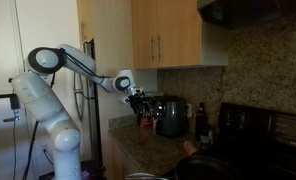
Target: Turn off the air fryer
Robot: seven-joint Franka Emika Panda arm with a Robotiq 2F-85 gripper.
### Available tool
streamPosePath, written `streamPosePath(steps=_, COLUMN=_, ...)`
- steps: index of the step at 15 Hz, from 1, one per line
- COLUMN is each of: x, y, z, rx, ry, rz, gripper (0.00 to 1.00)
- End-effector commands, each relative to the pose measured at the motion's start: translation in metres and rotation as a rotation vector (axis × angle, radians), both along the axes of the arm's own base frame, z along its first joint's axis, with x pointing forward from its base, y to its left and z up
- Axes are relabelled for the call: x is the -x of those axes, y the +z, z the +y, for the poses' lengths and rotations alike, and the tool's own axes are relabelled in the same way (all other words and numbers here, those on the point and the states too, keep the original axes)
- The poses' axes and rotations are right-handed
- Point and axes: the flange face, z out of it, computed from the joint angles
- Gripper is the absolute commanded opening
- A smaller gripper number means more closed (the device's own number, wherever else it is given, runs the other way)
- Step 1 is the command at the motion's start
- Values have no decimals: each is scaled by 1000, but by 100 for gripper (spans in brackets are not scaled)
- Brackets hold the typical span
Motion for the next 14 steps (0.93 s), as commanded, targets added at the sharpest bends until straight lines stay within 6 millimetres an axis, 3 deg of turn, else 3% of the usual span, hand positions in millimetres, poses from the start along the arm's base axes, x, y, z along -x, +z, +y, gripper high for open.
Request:
streamPosePath(steps=1, x=-2, y=-2, z=-2, rx=-18, ry=8, rz=-42, gripper=100)
streamPosePath(steps=4, x=-4, y=12, z=-9, rx=-44, ry=8, rz=-160, gripper=100)
streamPosePath(steps=7, x=-2, y=22, z=-31, rx=-87, ry=-4, rz=-171, gripper=100)
streamPosePath(steps=8, x=7, y=33, z=-46, rx=-84, ry=-18, rz=-174, gripper=100)
streamPosePath(steps=9, x=-10, y=24, z=-27, rx=-72, ry=-15, rz=-162, gripper=100)
streamPosePath(steps=12, x=-1, y=36, z=-45, rx=-78, ry=-30, rz=-187, gripper=100)
streamPosePath(steps=14, x=-4, y=18, z=-25, rx=-123, ry=40, rz=-127, gripper=100)
